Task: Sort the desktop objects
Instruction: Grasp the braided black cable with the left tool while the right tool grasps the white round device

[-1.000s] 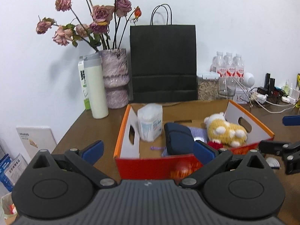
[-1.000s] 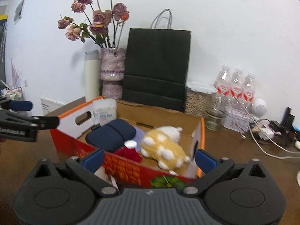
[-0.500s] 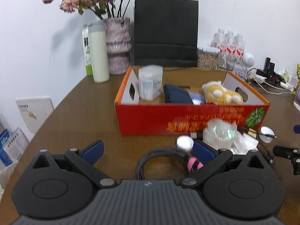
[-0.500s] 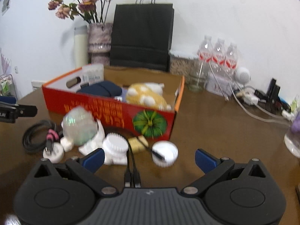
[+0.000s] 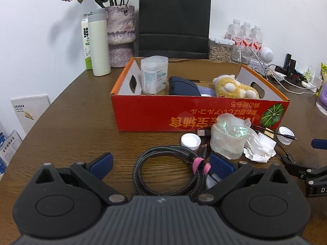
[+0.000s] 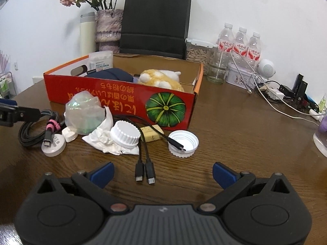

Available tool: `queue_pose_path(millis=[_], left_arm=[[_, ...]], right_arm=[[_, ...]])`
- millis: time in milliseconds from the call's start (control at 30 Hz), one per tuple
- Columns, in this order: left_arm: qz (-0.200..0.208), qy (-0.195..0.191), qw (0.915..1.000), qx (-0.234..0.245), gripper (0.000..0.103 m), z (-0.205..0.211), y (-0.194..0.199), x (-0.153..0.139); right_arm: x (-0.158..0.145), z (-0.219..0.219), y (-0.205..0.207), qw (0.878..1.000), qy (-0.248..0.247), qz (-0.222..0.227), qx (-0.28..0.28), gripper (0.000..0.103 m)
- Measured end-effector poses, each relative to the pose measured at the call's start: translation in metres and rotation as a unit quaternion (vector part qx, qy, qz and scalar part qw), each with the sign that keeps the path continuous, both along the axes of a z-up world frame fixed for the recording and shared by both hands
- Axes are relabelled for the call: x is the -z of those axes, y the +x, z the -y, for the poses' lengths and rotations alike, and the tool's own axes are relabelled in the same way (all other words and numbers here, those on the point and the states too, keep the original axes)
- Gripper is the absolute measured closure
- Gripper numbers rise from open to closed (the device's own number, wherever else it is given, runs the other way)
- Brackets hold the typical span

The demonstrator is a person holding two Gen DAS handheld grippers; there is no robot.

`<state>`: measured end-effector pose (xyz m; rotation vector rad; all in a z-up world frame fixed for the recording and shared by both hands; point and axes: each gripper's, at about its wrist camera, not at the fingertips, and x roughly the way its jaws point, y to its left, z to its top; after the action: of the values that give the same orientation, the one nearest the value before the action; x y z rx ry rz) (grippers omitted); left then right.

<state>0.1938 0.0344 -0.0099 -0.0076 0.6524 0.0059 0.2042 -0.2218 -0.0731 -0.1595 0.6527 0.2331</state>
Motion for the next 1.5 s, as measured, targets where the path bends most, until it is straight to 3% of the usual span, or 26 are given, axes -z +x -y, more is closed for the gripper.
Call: queue_pose_path(millis=[367, 600, 767, 1067, 1233, 1500], left_arm=[[-0.024, -0.011, 0.9997, 0.001, 0.0, 0.001, 0.014, 0.01], [-0.021, -0.008, 0.9997, -0.014, 0.0, -0.015, 0.002, 0.01], [-0.019, -0.007, 0.9996, -0.019, 0.0, -0.029, -0.01, 0.012], [-0.027, -0.008, 0.9996, 0.001, 0.0, -0.036, -0.006, 0.018], [-0.031, -0.008, 0.9995, 0.006, 0.0, -0.033, 0.002, 0.022], [-0.028, -0.015, 0.9994, 0.013, 0.0, -0.032, 0.003, 0.021]], right_arm=[[-0.004, -0.022, -0.007, 0.998, 0.024, 0.006, -0.049, 0.008], [-0.004, -0.066, -0.014, 0.992, 0.033, -0.003, -0.123, 0.017], [0.002, -0.095, -0.012, 0.987, 0.029, -0.017, -0.156, 0.029], [0.006, -0.115, -0.006, 0.987, 0.035, -0.027, -0.155, 0.046], [0.005, -0.115, -0.004, 0.987, 0.035, -0.025, -0.155, 0.065], [0.005, -0.105, -0.009, 0.988, 0.032, -0.02, -0.148, 0.065]])
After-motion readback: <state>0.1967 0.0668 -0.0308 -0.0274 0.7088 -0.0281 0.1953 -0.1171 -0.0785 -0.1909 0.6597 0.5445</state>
